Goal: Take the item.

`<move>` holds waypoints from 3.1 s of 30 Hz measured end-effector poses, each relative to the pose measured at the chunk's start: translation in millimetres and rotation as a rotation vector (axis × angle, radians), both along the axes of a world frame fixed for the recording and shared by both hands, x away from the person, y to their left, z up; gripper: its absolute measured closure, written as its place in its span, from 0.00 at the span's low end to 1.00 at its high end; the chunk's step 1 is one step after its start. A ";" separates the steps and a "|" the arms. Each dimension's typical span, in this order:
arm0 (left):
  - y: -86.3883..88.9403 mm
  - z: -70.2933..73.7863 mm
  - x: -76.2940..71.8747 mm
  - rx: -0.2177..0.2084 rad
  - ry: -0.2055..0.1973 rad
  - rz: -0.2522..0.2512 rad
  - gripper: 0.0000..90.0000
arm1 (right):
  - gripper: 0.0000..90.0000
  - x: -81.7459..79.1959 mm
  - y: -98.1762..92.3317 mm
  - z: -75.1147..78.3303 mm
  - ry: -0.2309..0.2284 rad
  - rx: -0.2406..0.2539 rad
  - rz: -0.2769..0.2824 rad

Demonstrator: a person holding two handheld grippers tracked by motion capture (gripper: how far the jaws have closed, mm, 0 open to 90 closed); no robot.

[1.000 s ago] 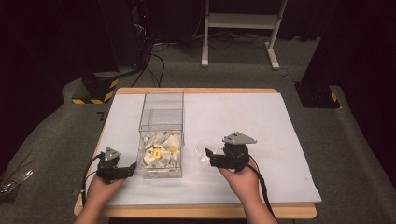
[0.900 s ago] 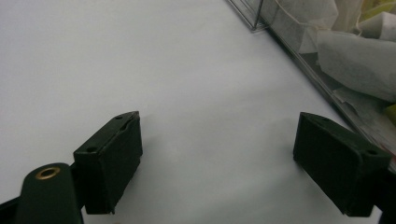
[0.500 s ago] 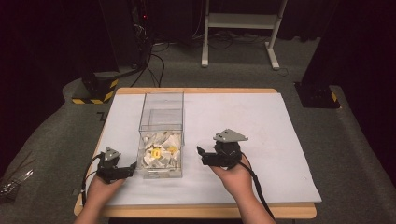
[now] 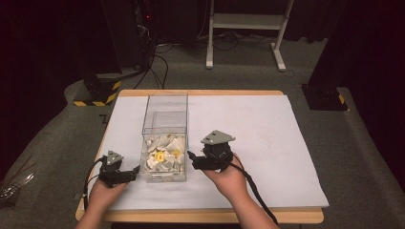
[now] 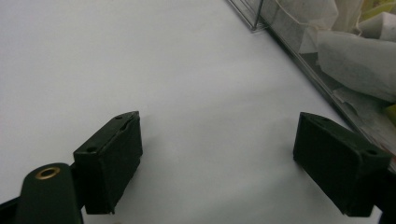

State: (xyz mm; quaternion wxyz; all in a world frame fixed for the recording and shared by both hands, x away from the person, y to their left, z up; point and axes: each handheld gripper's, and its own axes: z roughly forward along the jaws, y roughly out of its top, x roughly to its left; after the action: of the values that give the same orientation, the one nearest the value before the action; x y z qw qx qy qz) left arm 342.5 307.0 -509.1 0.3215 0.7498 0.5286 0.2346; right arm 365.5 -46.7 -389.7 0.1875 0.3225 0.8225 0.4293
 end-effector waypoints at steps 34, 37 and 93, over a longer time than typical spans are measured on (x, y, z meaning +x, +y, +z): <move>0.0 0.0 0.0 0.000 -0.001 0.001 0.17 | 0.54 7.6 64.0 -14.9 0.036 -0.181 0.174; 0.0 0.0 0.0 0.000 -0.001 0.000 0.17 | 0.56 9.2 66.0 -17.8 0.049 -0.204 0.182; 0.2 0.0 -0.1 0.004 -0.002 -0.001 0.18 | 0.96 -15.8 55.3 -27.1 -0.069 -0.073 0.146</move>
State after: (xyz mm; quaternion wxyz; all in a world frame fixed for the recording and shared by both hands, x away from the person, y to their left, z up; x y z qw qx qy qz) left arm 342.3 307.2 -509.0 0.3207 0.7505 0.5272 0.2364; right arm 349.7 8.6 -416.9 0.1957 0.2397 0.8518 0.4226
